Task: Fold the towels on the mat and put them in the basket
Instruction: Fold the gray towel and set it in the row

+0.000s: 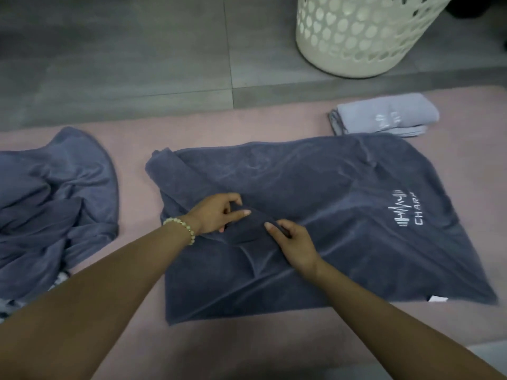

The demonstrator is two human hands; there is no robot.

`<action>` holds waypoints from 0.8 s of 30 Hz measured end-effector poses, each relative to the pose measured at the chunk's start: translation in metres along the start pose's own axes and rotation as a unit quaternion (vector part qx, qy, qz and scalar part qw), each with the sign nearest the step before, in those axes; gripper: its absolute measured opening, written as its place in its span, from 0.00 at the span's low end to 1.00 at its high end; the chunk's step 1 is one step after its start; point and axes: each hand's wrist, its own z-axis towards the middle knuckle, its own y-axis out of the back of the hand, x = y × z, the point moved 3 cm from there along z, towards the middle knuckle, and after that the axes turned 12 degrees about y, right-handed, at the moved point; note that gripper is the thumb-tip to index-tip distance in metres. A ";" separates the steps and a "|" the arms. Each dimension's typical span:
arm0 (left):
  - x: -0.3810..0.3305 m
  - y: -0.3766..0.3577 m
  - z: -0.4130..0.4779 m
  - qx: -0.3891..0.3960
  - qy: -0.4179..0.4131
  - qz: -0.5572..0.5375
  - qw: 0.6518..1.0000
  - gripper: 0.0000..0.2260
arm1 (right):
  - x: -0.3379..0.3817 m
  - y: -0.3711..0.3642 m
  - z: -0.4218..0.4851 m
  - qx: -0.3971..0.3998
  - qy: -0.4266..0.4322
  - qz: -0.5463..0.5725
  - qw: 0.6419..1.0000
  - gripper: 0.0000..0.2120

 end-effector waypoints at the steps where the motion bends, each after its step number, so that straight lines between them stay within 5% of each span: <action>1: -0.015 -0.002 0.002 0.005 -0.017 -0.022 1.000 0.12 | 0.001 0.016 -0.003 -0.003 -0.004 0.011 1.000 0.13; 5: -0.107 -0.029 0.015 0.057 -0.097 0.005 0.994 0.13 | -0.001 0.097 -0.028 -0.042 -0.008 0.021 0.999 0.13; 14: -0.305 -0.149 0.063 0.045 -0.221 0.095 0.970 0.13 | -0.059 0.285 -0.087 -0.202 -0.013 -0.066 0.977 0.13; 24: -0.366 -0.243 0.086 0.076 -0.213 0.142 0.964 0.12 | -0.124 0.344 -0.127 -0.279 -0.095 -0.074 0.953 0.14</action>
